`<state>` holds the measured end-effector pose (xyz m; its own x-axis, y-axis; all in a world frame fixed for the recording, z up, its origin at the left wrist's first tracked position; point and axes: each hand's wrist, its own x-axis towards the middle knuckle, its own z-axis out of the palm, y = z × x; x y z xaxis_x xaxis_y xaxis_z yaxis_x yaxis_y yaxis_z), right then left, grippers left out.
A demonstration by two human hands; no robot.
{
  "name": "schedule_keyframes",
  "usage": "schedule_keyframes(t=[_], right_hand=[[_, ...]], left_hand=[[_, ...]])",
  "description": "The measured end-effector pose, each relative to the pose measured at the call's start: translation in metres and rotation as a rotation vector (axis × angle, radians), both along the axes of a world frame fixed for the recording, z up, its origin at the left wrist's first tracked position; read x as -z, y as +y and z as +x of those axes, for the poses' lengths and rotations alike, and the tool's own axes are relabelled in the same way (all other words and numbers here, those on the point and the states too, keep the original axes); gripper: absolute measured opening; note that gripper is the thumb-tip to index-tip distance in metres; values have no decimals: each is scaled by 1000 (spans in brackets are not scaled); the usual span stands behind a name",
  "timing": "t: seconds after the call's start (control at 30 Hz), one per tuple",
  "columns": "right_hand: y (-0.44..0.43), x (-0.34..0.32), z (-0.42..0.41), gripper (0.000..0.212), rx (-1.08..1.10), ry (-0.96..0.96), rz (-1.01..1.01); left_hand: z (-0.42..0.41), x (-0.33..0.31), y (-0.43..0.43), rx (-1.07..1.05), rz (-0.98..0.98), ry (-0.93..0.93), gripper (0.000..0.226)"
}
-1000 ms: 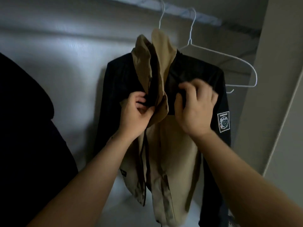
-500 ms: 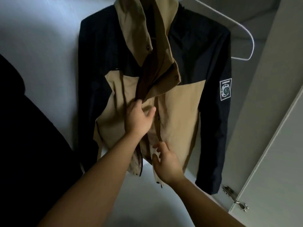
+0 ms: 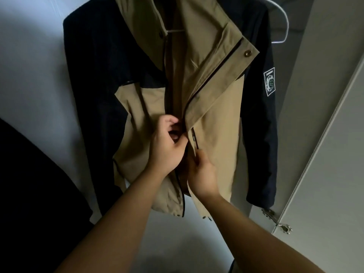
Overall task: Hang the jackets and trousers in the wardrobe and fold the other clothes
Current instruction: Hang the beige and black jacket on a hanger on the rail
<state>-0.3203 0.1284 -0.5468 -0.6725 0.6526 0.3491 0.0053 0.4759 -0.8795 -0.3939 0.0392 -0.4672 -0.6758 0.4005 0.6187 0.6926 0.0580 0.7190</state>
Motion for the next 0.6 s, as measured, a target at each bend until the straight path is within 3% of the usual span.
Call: schedule_keyframes(t=[0.07, 0.17, 0.23, 0.33, 0.43, 0.53, 0.6], right_hand=[[4, 1, 4, 19, -67, 23, -27], [11, 5, 8, 24, -121, 37, -43], [14, 4, 10, 27, -73, 78, -81], [19, 2, 11, 27, 49, 82, -155], [22, 4, 10, 28, 40, 74, -231], [24, 3, 16, 27, -64, 90, -262], [25, 4, 21, 25, -140, 81, -283]], left_hand=[[-2, 1, 5, -25, -50, -113, 54], [-8, 7, 13, -165, -201, -5, 32], [-9, 6, 15, -168, -152, -26, 29], [-4, 8, 14, -123, -85, -195, 35], [6, 32, 9, -91, -86, -403, 20], [25, 81, 3, 10, -319, -596, 49], [35, 115, 1, 145, -422, -696, 39]])
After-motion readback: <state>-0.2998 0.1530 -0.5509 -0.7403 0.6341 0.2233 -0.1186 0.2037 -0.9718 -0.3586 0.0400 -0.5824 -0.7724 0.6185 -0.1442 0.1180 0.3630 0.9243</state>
